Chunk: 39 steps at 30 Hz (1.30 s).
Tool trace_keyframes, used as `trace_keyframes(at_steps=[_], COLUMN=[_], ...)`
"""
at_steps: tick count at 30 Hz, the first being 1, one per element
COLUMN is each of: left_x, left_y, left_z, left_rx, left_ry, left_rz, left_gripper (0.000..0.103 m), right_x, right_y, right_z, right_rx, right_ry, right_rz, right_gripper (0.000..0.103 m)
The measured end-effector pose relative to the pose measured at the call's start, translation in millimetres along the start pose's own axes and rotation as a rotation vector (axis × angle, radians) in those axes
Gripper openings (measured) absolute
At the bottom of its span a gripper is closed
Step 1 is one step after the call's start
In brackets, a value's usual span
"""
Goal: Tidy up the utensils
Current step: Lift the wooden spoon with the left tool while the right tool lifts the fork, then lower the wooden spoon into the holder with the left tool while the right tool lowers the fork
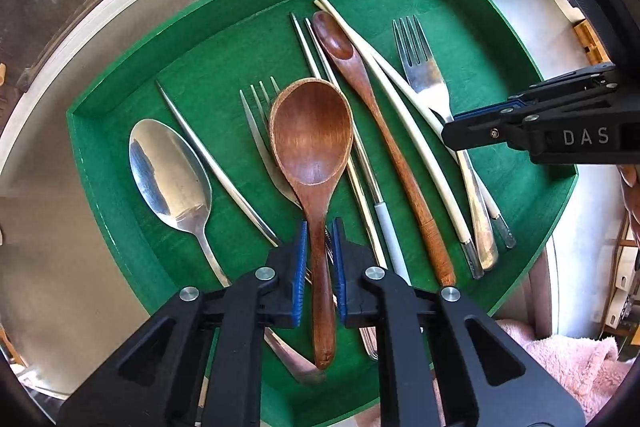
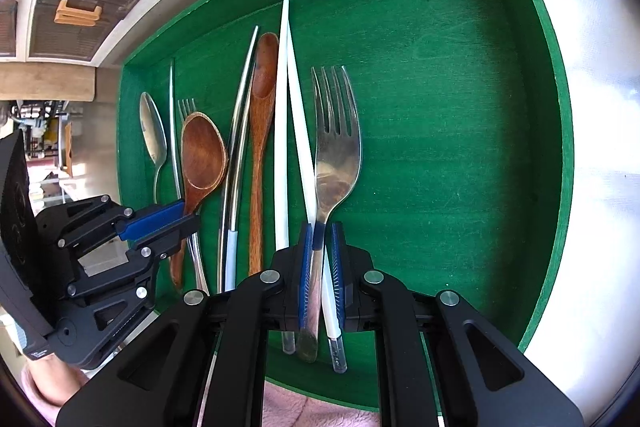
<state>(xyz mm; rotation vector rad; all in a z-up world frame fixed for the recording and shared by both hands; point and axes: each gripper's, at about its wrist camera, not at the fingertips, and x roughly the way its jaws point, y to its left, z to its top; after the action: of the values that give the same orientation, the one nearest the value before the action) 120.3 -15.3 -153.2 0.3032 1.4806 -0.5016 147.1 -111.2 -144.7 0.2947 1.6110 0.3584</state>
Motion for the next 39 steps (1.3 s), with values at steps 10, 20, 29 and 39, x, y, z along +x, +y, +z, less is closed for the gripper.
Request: trace_keyframes(at_steps=[10, 20, 29, 39], left_x=[4.3, -5.2, -41.3, -111.8], left_y=[-0.1, -0.8, 0.6, 18.7], left_z=[9.2, -4.4, -11.8, -18.8], left_rx=[0.025, 0.065, 0.031, -0.101], left_ry=[0.013, 0.004, -0.116, -0.405], left_rz=[-0.018, 0.006, 0.005, 0.046], left_gripper=[0.008, 0.006, 0.006, 0.006], right_x=[-2.0, -10.6, -28.1, -79.9], right_y=[-1.9, -4.2, -1.5, 13.6], right_z=[-1.8, -6.1, -12.9, -16.5], right_rx=[-0.022, -0.053, -0.099, -0.214], right_ry=[-0.006, -0.034, -0.100, -0.326], right_rz=[-0.028, -0.017, -0.006, 0.119], right_gripper=[0.009, 0.003, 0.003, 0.003])
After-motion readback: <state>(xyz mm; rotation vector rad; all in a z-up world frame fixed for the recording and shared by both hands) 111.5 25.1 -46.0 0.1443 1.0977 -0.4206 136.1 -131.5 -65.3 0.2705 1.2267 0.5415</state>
